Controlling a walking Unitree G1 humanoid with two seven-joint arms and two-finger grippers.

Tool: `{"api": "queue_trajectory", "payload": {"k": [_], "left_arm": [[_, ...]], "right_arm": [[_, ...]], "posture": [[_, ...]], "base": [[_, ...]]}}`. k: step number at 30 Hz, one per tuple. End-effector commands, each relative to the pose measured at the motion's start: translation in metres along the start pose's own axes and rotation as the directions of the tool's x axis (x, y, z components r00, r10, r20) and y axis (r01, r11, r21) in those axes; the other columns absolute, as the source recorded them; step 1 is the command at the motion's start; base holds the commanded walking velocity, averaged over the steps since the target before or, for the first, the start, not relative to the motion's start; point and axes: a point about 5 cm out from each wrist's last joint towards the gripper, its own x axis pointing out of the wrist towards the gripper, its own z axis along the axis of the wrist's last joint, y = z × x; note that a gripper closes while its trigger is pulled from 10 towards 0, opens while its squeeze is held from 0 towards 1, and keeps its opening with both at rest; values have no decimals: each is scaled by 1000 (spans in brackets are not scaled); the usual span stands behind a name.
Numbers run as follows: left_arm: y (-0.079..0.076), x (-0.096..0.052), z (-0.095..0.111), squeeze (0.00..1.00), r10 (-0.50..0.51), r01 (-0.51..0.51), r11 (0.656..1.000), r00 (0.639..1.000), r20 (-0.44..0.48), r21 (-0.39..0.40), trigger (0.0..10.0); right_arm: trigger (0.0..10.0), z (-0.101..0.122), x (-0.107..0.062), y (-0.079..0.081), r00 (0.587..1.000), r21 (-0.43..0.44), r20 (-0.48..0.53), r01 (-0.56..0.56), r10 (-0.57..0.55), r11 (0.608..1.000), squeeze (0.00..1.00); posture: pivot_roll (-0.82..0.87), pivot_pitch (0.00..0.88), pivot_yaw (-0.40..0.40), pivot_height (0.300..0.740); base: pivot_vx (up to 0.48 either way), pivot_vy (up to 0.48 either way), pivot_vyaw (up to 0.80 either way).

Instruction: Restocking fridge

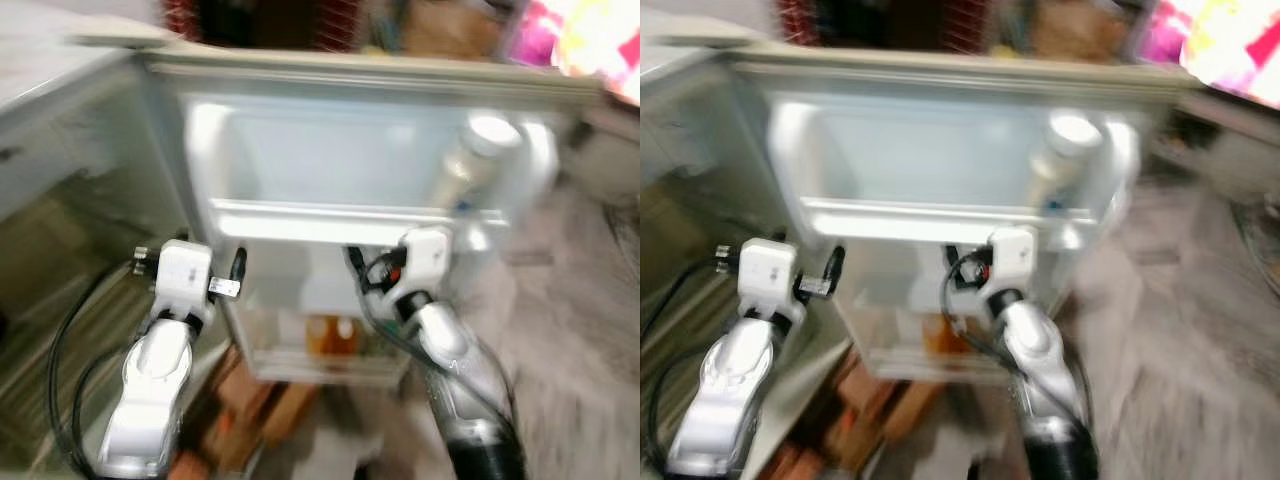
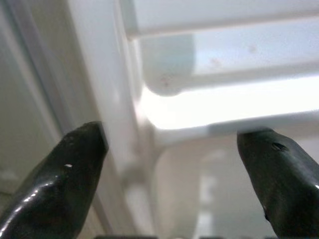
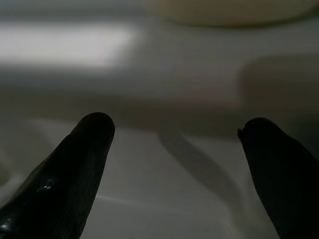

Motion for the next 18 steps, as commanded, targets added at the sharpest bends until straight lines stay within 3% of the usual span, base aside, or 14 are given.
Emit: {"api": "queue_trajectory", "payload": {"k": [1,6,14,18], "left_arm": [[12,-3,-1,0,29,-29,999,1000,-7,36,10000],[13,0,3,0,32,-32,999,999,-1,38,10000],[13,-1,3,0,26,-26,999,1000,-3,45,10000],[13,2,4,0,22,-22,999,1000,-1,48,10000]], "right_arm": [[10000,11,8,19,998,32,31,-59,58,998,0],[10000,-1,6,10,995,19,-96,-18,20,1000,0],[10000,-2,3,17,983,60,-159,-84,92,995,0],[10000,-2,3,18,978,-4,-183,-99,97,995,0]], "posture": [[115,2,-65,740],[111,5,-66,740],[108,7,-62,740],[108,7,-60,740]], "base": [[-251,0,0],[-249,0,0],[-260,-123,0],[-200,-247,0]]}}
